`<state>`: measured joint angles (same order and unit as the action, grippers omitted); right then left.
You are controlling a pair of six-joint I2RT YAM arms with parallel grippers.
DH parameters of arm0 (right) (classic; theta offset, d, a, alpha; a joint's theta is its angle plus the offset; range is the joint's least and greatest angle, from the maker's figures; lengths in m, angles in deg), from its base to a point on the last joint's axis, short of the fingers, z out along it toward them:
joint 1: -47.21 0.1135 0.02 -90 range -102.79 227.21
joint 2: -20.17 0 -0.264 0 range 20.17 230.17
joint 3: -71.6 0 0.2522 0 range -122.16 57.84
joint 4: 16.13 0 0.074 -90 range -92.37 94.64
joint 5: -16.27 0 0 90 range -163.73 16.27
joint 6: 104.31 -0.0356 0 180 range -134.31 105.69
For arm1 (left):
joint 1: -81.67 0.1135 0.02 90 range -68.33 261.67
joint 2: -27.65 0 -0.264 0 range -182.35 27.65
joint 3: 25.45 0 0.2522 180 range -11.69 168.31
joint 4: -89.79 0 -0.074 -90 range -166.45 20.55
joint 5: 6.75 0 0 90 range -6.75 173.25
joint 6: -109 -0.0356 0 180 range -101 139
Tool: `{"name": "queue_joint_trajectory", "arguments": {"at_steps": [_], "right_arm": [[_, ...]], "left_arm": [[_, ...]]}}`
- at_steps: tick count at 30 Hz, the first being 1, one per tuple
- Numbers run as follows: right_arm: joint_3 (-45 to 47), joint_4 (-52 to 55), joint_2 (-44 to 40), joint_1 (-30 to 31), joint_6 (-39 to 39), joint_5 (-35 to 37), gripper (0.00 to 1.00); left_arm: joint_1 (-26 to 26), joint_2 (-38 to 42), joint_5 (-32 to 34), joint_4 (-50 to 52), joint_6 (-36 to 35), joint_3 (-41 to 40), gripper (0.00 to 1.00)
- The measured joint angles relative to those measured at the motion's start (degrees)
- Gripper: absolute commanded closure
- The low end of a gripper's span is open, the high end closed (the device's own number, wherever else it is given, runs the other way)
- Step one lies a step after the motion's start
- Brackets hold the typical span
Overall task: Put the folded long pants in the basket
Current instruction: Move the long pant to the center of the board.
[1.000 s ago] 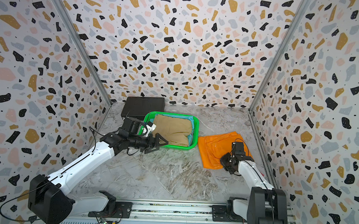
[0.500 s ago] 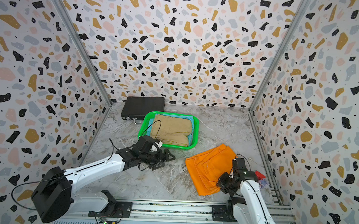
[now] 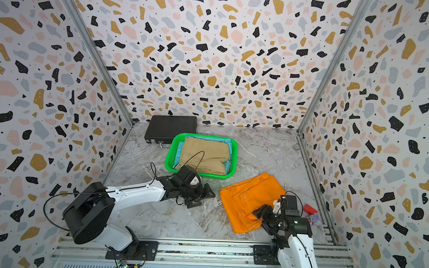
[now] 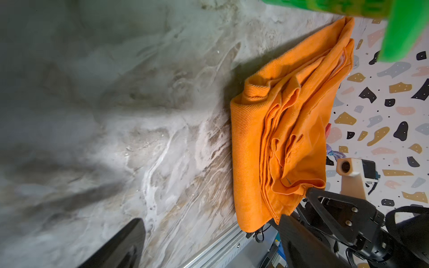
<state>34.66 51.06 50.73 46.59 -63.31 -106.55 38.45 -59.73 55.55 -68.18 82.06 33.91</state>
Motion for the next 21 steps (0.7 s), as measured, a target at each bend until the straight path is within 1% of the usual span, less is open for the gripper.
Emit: {"name": "queue_joint_trajectory", "arguments": {"at_steps": [2, 5, 9, 12, 14, 17, 20, 21], "right_arm": [[-2.75, 2.62, 0.33, -0.02, -0.26, -2.71, 0.26], [-6.84, 9.92, 2.08, 0.00, 0.44, -6.88, 0.24], [-12.61, 18.25, 5.44, 0.00, 4.00, -10.64, 0.21], [-15.67, 21.57, 5.79, 0.00, 6.10, -12.55, 0.21], [-15.87, 21.27, 5.79, 0.00, 6.25, -13.73, 0.21], [-15.12, 17.57, 6.64, 0.02, 4.76, -14.95, 0.22], [-15.04, 11.87, 8.09, 0.02, 2.69, -15.28, 0.21], [-15.28, 10.05, 8.83, 0.02, 2.29, -15.17, 0.21]], "left_arm": [[-0.59, -1.55, 0.02, 0.00, 0.02, 1.20, 0.06], [-1.79, -5.38, -0.07, -0.11, 0.04, 3.67, 0.06], [-3.98, -10.88, -0.48, -0.20, 0.63, 6.60, 0.06], [-5.11, -12.72, -0.94, -0.59, 1.16, 8.52, 0.07], [-5.70, -13.60, -0.92, -0.63, 1.53, 9.46, 0.09], [-6.82, -15.89, -0.96, -0.42, 2.32, 11.89, 0.14], [-7.69, -18.25, -0.92, -0.59, 3.06, 14.43, 0.21], [-8.09, -18.88, -0.74, -0.72, 3.26, 15.10, 0.26]]}}
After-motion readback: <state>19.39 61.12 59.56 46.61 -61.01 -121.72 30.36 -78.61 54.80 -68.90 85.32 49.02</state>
